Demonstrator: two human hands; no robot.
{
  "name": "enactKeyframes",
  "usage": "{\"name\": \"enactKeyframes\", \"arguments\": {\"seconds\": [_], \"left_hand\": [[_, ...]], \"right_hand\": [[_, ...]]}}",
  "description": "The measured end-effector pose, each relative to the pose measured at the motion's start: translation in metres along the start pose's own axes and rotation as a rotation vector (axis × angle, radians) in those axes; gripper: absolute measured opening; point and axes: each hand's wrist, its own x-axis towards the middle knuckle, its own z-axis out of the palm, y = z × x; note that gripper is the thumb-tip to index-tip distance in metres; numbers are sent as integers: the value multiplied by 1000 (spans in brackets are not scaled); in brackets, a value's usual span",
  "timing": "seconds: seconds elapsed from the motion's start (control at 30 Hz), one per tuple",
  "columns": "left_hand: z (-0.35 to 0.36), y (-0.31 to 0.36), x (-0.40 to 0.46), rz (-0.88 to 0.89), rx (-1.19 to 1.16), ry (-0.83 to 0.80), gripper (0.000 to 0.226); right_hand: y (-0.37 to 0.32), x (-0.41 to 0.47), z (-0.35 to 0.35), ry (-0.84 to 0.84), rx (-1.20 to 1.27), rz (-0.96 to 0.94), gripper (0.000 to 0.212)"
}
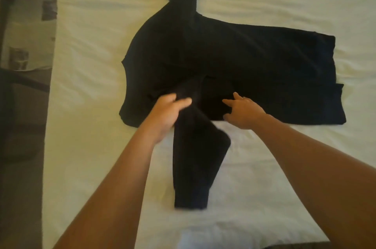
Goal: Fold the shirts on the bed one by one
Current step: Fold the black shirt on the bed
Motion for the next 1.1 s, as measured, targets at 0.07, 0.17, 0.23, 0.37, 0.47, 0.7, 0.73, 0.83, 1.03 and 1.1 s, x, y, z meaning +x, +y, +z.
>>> {"name": "enactKeyframes", "arguments": {"seconds": [0.07, 0.17, 0.23, 0.37, 0.47, 0.7, 0.73, 0.83, 1.03, 1.1], "left_hand": [[-8, 42, 17, 104, -98, -8, 16], [-30, 89, 49, 208, -163, 102, 9], [-55, 96, 75, 246, 37, 268, 25], [-99, 53, 91, 292, 504, 572, 51], [-106, -7, 85, 397, 899, 441, 61], [-133, -68, 90, 348, 1444, 339, 72], [-132, -65, 92, 328, 1445, 320, 71], [-129, -54, 93, 290, 1376, 279, 70], [-138, -32, 88, 304, 1321, 265, 58], [-136, -26, 86, 283, 1269, 254, 52]], "right_hand": [[-9, 0, -2, 16, 36, 12, 56], [-31, -7, -10, 184, 277, 64, 35], [-53, -14, -14, 302, 612, 120, 30], [-95, -5, -8, 345, 989, 106, 40], [-113, 15, -3, 353, 1010, 131, 60], [-114, 37, -12, 137, 1176, 173, 33], [-112, 36, -17, 50, 1191, 149, 34], [-105, 37, -36, -135, 1051, 47, 28], [-119, 56, -133, -88, 1092, -93, 51], [-130, 70, -180, -11, 1451, -173, 44]]}}
